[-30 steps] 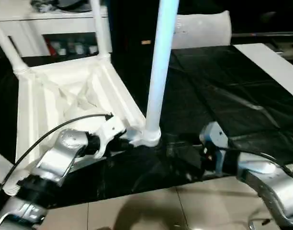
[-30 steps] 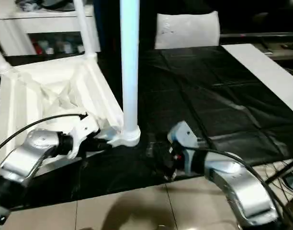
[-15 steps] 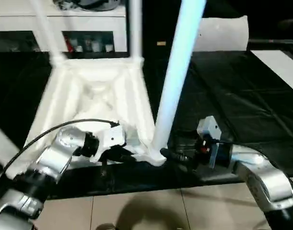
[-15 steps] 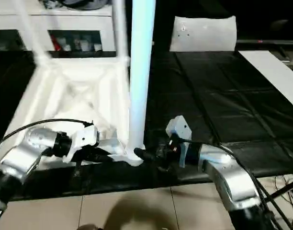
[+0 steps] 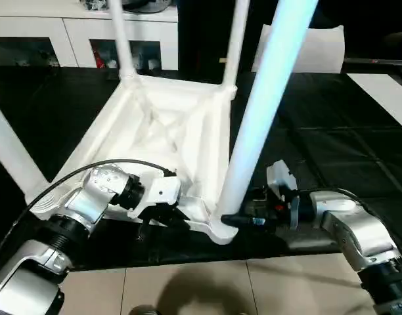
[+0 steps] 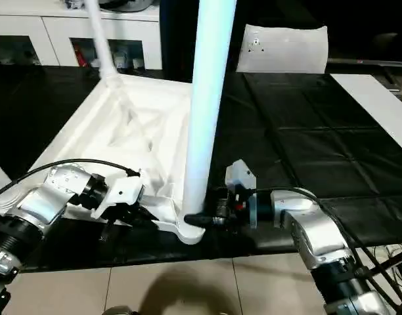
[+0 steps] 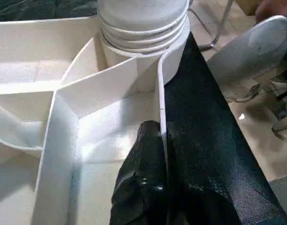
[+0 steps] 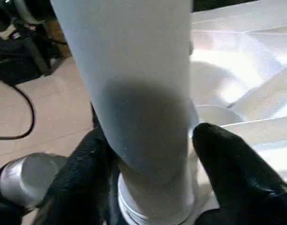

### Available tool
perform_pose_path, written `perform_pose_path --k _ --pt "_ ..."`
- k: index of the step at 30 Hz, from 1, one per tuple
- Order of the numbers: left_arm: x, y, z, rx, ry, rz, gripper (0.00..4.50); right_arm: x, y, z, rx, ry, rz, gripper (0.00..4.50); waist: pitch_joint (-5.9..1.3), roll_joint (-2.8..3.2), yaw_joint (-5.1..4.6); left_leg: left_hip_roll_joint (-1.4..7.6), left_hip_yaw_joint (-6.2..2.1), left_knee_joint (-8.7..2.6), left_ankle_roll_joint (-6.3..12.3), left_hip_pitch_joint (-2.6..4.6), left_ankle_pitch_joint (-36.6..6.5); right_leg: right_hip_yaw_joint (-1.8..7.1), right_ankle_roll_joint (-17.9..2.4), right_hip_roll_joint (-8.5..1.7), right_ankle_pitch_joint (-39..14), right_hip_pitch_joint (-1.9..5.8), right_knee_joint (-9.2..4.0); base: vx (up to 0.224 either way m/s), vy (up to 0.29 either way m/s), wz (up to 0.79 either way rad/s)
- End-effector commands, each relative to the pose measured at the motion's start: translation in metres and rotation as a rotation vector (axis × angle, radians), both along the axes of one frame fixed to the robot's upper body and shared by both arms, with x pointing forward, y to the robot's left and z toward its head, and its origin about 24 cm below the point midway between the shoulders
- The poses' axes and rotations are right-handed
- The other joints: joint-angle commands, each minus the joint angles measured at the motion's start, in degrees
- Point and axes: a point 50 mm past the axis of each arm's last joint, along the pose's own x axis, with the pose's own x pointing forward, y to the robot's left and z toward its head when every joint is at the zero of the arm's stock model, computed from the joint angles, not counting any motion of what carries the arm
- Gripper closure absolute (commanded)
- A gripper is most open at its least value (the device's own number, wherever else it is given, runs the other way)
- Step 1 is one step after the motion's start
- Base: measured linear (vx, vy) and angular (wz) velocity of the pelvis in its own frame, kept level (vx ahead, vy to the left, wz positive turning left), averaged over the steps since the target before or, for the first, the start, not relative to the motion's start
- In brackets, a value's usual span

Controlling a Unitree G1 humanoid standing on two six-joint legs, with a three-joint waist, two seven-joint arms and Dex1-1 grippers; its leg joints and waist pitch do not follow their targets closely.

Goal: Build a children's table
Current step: Rotate leg to tighten

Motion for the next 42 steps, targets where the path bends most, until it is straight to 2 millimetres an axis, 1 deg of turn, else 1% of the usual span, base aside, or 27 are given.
perform_pose_path --k 1,3,4,7,9,10,13,15,17,18,19,20,21,22,23,24,25,27,28,31,32,34,36,37,38,40,42 --pt "-0.002 -0.014 0.005 0.012 -0.012 -0.137 4.50 0.005 -0.002 0.003 -0.025 -0.022 0.014 1.88 -3.44 0.17 -0.44 1.58 0.05 -3.77 2.13 0.21 -6.43 2.70 -12.89 -4.17 -3.50 2.65 -4.60 0.000 0.000 0.00" --pt "-0.002 -0.016 0.005 0.015 -0.011 -0.148 4.50 0.006 0.000 0.001 -0.035 -0.020 0.041 2.19 -3.30 0.03 -0.50 1.60 0.06 -3.82 2.03 0.25 -7.03 2.71 -13.05 -4.17 -4.10 2.59 -4.65 0.000 0.000 0.00" --pt "-0.002 -0.016 0.005 0.016 -0.011 -0.150 4.50 0.005 0.001 0.001 -0.037 -0.018 0.049 2.24 -3.26 0.15 -0.41 1.68 0.01 -3.88 1.93 0.32 -7.28 2.75 -13.03 -4.24 -4.42 2.57 -4.69 0.000 0.000 0.00" --pt "0.000 -0.016 0.005 0.021 -0.014 -0.148 4.50 0.005 0.002 0.000 -0.039 -0.012 0.067 2.48 -3.21 0.05 -0.42 1.74 -0.06 -3.97 1.85 0.30 -7.19 2.70 -13.21 -4.17 -3.55 2.61 -4.56 0.000 0.000 0.00" --pt "0.001 -0.016 0.005 0.024 -0.016 -0.146 4.50 0.005 0.002 -0.001 -0.038 -0.011 0.072 2.51 -3.20 0.11 -0.42 1.69 -0.01 -3.96 1.89 0.37 -7.48 2.71 -13.29 -4.16 -3.91 2.59 -4.64 0.000 0.000 0.00" --pt "0.002 -0.014 0.005 0.028 -0.018 -0.127 4.50 0.005 0.003 0.000 -0.034 -0.008 0.075 2.53 -3.14 0.43 -0.40 1.71 -0.07 -4.00 1.77 0.33 -7.68 2.71 -13.35 -4.22 -4.11 2.59 -4.65 0.000 0.000 0.00" --pt "0.004 -0.013 0.005 0.017 -0.011 -0.076 4.50 0.003 0.004 -0.001 -0.018 0.009 0.069 2.55 -3.03 0.27 -0.42 1.76 -0.09 -4.11 1.36 0.42 -8.77 2.74 -13.27 -4.22 -5.26 2.58 -4.82 0.000 0.000 0.00" --pt "0.008 -0.012 0.006 -0.016 -0.017 0.012 4.50 0.000 0.005 -0.001 0.015 0.028 0.025 2.56 -2.86 0.44 -0.44 1.78 -0.10 -4.21 1.11 0.51 -9.65 2.79 -13.21 -4.19 -6.36 2.47 -4.96 0.000 0.000 0.00" --pt "0.009 -0.012 0.007 -0.020 -0.020 0.030 4.50 -0.001 0.005 -0.001 0.020 0.031 0.012 2.56 -2.72 0.45 -0.32 1.84 -0.08 -4.29 0.97 0.60 -10.09 2.86 -12.99 -4.19 -6.89 2.35 -5.11 0.000 0.000 0.00" --pt "0.011 -0.013 0.008 -0.030 -0.037 0.085 4.50 -0.002 0.007 -0.001 0.038 0.037 -0.027 2.56 -2.66 0.54 -0.47 1.75 -0.26 -4.48 0.51 0.44 -10.52 2.76 -12.56 -4.18 -8.49 2.50 -5.13 0.000 0.000 0.00" --pt "0.015 -0.016 0.010 -0.062 -0.044 0.160 4.50 -0.002 0.012 -0.004 0.035 0.033 -0.102 2.56 -2.61 0.47 -0.38 1.84 -0.27 -4.52 0.39 0.55 -10.83 2.83 -12.25 -4.21 -8.99 2.38 -5.31 0.000 0.000 0.00" --pt "0.018 -0.019 0.012 -0.090 -0.047 0.226 4.50 -0.002 0.015 -0.006 0.029 0.029 -0.170 2.56 -2.50 0.63 -0.46 1.95 -0.30 -4.66 -0.14 0.67 -11.37 2.85 -12.11 -4.23 -9.57 2.27 -5.29 0.000 0.000 0.00" --pt "0.018 -0.020 0.012 -0.095 -0.047 0.237 4.50 -0.002 0.016 -0.007 0.028 0.029 -0.182 2.56 -2.49 0.52 -0.72 1.83 -0.33 -4.73 -0.53 0.51 -11.60 2.80 -11.83 -4.18 -10.46 2.32 -5.33 0.000 0.000 0.00" --pt "0.022 -0.030 0.014 -0.131 -0.055 0.333 4.50 0.002 0.027 -0.013 0.020 0.047 -0.334 2.56 -2.44 0.41 -0.96 1.64 -0.37 -4.76 -0.84 0.35 -11.47 2.80 -11.21 -4.18 -11.77 2.36 -5.46 0.000 0.000 0.00" --pt "0.023 -0.032 0.014 -0.136 -0.057 0.350 4.50 0.002 0.029 -0.015 0.019 0.053 -0.362 2.56 -2.21 0.61 -1.11 1.63 -0.43 -4.90 -1.28 0.24 -11.26 2.83 -10.96 -4.06 -12.16 2.21 -5.35 0.000 0.000 0.00" --pt "0.024 -0.037 0.014 -0.144 -0.067 0.391 4.50 0.004 0.036 -0.018 0.020 0.073 -0.431 2.56 -2.05 0.35 -1.77 1.35 -0.54 -5.09 -1.93 -0.07 -11.88 2.65 -9.74 -3.95 -15.33 2.28 -5.68 0.000 0.000 0.00" --pt "0.026 -0.046 0.013 -0.160 -0.070 0.437 4.50 0.006 0.046 -0.020 0.015 0.079 -0.483 2.56 -2.13 0.47 -2.43 1.21 -0.60 -5.02 -2.30 -0.09 -12.24 2.69 -8.90 -4.12 -17.58 2.19 -6.00 0.000 0.000 0.00" --pt "0.029 -0.059 0.012 -0.182 -0.081 0.508 4.50 0.010 0.060 -0.023 0.006 0.080 -0.560 2.56 -2.08 0.45 -2.94 1.24 -0.63 -4.93 -2.19 0.14 -12.82 2.78 -8.49 -4.10 -18.86 1.93 -6.28 0.000 0.000 0.00" --pt "0.030 -0.065 0.012 -0.187 -0.091 0.534 4.50 0.013 0.065 -0.024 0.002 0.081 -0.598 2.57 -2.09 0.46 -3.49 1.10 -0.57 -4.81 -1.55 -0.01 -12.45 2.91 -8.80 -3.93 -17.69 1.94 -6.37 0.000 0.000 0.00" --pt "0.034 -0.082 0.013 -0.193 -0.126 0.614 4.50 0.022 0.079 -0.025 -0.014 0.091 -0.728 2.57 -2.06 0.52 -3.68 0.97 -0.43 -4.74 -0.85 -0.07 -10.99 3.02 -8.89 -3.85 -16.16 1.97 -6.38 0.000 0.000 0.00" --pt "0.035 -0.085 0.013 -0.190 -0.134 0.626 4.50 0.024 0.082 -0.024 -0.019 0.092 -0.758 2.57 -2.07 0.68 -3.86 0.93 -0.36 -4.72 -0.96 -0.03 -10.25 3.06 -9.08 -3.70 -15.10 1.81 -6.35 0.000 0.000 0.00" --pt "0.036 -0.089 0.014 -0.184 -0.144 0.637 4.50 0.027 0.086 -0.023 -0.025 0.093 -0.793 2.57 -2.16 0.83 -3.73 1.01 -0.39 -4.77 -0.63 -0.01 -9.51 3.04 -9.13 -3.74 -13.68 2.06 -6.28 0.000 0.000 0.00" --pt "0.036 -0.091 0.014 -0.169 -0.160 0.628 4.50 0.031 0.088 -0.018 0.013 0.097 -0.821 2.57 -2.32 1.08 -3.71 1.01 -0.25 -4.76 0.22 -0.04 -7.59 3.10 -9.68 -3.67 -8.33 2.19 -6.02 0.000 0.000 0.00" --pt "0.035 -0.091 0.013 -0.151 -0.175 0.613 4.50 0.034 0.090 -0.009 0.075 0.082 -0.822 2.22 -2.38 1.07 -3.69 0.99 -0.26 -4.77 0.36 -0.11 -7.07 3.08 -9.85 -3.66 -7.13 2.30 -5.93 0.000 0.000 0.00" --pt "0.035 -0.088 0.012 -0.141 -0.183 0.602 4.50 0.034 0.088 -0.006 0.096 0.069 -0.815 2.01 -2.44 1.16 -3.64 1.05 -0.29 -4.82 0.68 -0.13 -6.30 3.00 -10.24 -3.68 -4.97 2.43 -5.77 0.000 0.000 0.00" --pt "0.035 -0.085 0.012 -0.135 -0.187 0.593 4.50 0.033 0.084 -0.005 0.104 0.060 -0.806 1.85 -2.45 1.20 -3.67 1.12 -0.26 -4.85 1.05 -0.11 -5.45 2.95 -10.81 -3.64 -2.35 2.57 -5.64 0.000 0.000 0.00" --pt "0.033 -0.072 0.010 -0.123 -0.197 0.564 4.50 0.029 0.068 -0.005 0.115 0.035 -0.776 1.59 -2.50 1.14 -3.48 1.21 -0.19 -4.83 1.51 0.00 -6.10 3.03 -11.02 -3.81 -2.10 2.73 -5.71 0.000 0.000 0.00"
